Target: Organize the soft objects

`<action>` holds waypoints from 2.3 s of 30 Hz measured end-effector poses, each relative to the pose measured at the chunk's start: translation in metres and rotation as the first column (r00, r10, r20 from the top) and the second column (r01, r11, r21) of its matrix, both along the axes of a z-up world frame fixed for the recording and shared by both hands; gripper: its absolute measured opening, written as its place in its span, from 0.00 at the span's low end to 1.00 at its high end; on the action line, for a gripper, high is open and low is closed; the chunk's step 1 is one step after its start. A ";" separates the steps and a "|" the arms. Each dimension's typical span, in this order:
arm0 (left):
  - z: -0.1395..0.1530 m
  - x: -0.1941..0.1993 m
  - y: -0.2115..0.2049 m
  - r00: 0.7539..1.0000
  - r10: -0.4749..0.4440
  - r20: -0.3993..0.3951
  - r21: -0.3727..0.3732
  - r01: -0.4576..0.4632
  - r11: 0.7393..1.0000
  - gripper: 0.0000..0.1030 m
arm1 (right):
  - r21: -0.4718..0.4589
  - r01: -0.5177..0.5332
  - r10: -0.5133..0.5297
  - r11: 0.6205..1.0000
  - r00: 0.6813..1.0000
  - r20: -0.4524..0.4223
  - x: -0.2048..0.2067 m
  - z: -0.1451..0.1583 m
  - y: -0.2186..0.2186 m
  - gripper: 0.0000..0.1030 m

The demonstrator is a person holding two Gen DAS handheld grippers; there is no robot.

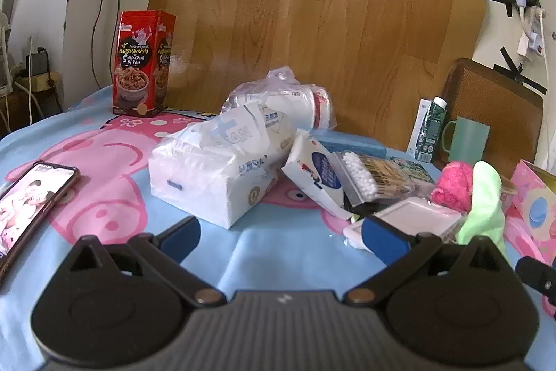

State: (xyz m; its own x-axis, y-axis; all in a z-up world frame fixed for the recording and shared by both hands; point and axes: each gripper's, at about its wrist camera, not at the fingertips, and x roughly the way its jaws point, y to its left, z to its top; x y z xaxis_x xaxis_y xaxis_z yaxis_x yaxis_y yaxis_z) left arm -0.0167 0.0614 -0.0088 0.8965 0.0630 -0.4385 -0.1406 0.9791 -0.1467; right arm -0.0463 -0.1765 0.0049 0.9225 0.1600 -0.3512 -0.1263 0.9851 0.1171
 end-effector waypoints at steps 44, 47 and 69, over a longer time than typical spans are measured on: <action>0.045 0.038 -0.129 0.678 -0.726 -0.113 -0.335 0.662 0.670 0.48 | -0.098 -0.241 0.243 0.966 0.970 0.012 -0.045 0.005 -0.013 0.07; 0.076 0.037 -0.164 0.637 -0.768 -0.058 -0.269 0.731 0.627 0.48 | -0.112 -0.152 0.164 0.982 0.980 0.116 -0.047 0.024 -0.034 0.07; 0.090 0.030 -0.183 0.686 -0.722 0.093 -0.152 0.726 0.670 0.93 | 0.274 0.337 -0.348 0.901 0.937 -0.009 -0.020 0.037 -0.172 0.81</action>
